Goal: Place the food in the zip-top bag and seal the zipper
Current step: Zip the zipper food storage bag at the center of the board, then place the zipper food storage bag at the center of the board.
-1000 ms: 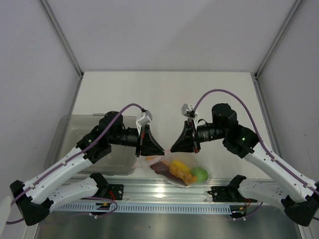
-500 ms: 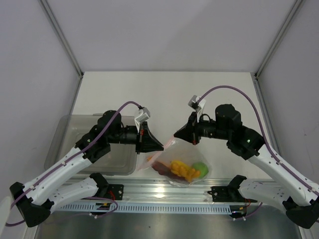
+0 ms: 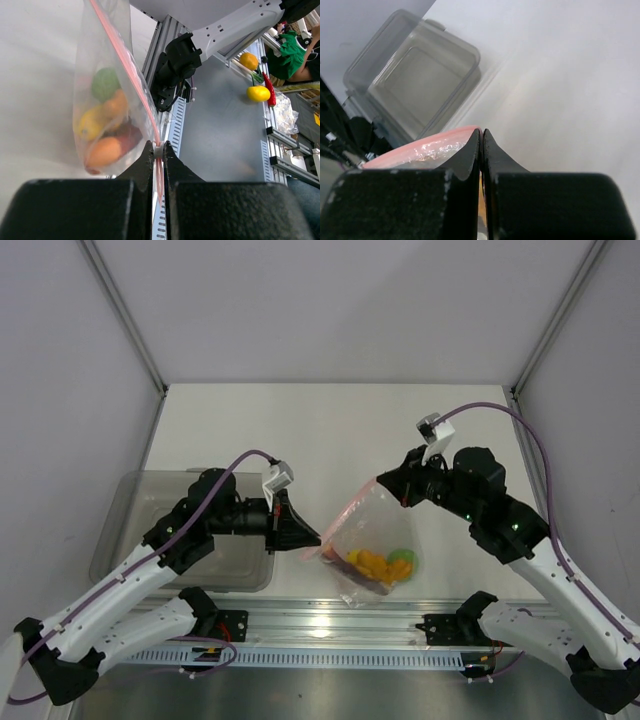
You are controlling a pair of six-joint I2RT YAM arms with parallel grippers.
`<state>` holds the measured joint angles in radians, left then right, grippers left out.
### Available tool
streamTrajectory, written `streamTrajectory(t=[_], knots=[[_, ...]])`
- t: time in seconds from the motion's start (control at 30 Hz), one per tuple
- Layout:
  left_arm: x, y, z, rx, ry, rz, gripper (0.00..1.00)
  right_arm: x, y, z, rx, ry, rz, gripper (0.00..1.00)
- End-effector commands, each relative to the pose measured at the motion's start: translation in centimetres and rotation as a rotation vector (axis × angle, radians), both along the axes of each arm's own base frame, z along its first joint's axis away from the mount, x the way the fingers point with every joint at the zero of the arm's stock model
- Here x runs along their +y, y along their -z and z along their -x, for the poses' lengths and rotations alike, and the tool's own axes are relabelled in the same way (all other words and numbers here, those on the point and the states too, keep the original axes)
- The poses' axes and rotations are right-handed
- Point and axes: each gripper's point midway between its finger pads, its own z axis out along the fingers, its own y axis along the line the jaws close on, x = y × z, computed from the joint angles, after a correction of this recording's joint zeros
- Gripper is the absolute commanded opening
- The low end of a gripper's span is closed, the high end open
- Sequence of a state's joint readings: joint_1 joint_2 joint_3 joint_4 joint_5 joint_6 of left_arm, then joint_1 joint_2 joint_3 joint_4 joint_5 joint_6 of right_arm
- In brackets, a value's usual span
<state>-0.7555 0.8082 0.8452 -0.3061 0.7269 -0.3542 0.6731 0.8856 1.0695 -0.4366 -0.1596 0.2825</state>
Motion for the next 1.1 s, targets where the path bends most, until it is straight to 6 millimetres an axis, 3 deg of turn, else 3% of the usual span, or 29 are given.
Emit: streamTrajectory(t=[0.0,0.27,0.43,0.47,0.5,0.53,0.6,0.63,0.77,0.83,0.97,1.07], knots=[[0.8,0.5,1.1,0.007,0.031,-0.011,0.01,-3.3,-3.4,-2.8,-0.092,0.231,-0.041,0.00],[1.1,1.1,1.1,0.013,0.021,-0.020,0.01,-6.7,-2.4,-4.6,-0.061,0.405,-0.021,0.00],[1.0,1.3,0.6,0.017,0.006,-0.020,0.01,-5.2,-2.3,-4.2,-0.045,0.308,-0.039,0.00],[0.9,1.2,0.5,0.018,0.002,-0.018,0.07,-5.0,-2.3,-4.2,-0.040,0.298,-0.042,0.00],[0.8,1.2,0.4,0.022,0.000,-0.018,0.21,-4.7,-2.1,-4.2,-0.033,0.286,-0.046,0.00],[0.7,0.9,0.1,0.012,-0.006,-0.011,0.46,-4.1,-1.8,-4.2,-0.021,0.257,-0.048,0.00],[0.6,0.9,-0.7,0.008,-0.046,-0.019,0.76,-3.9,-1.5,-4.4,-0.010,0.257,-0.049,0.00],[0.7,0.7,-1.3,-0.004,-0.079,-0.018,0.99,-3.8,-1.5,-4.5,-0.008,0.259,-0.049,0.00],[2.8,0.1,-5.2,-0.074,-0.361,-0.058,0.99,-3.6,-0.6,-6.1,0.028,0.295,-0.016,0.00],[3.8,-0.6,-6.1,-0.102,-0.442,-0.052,1.00,-4.2,-0.3,-7.4,0.040,0.345,-0.006,0.00],[4.9,-1.6,-6.5,-0.139,-0.508,-0.031,0.99,-6.1,0.9,-11.3,0.065,0.477,0.024,0.00],[5.5,-1.6,-6.4,-0.145,-0.530,-0.027,0.99,-7.9,3.0,-14.9,0.103,0.561,0.047,0.00]])
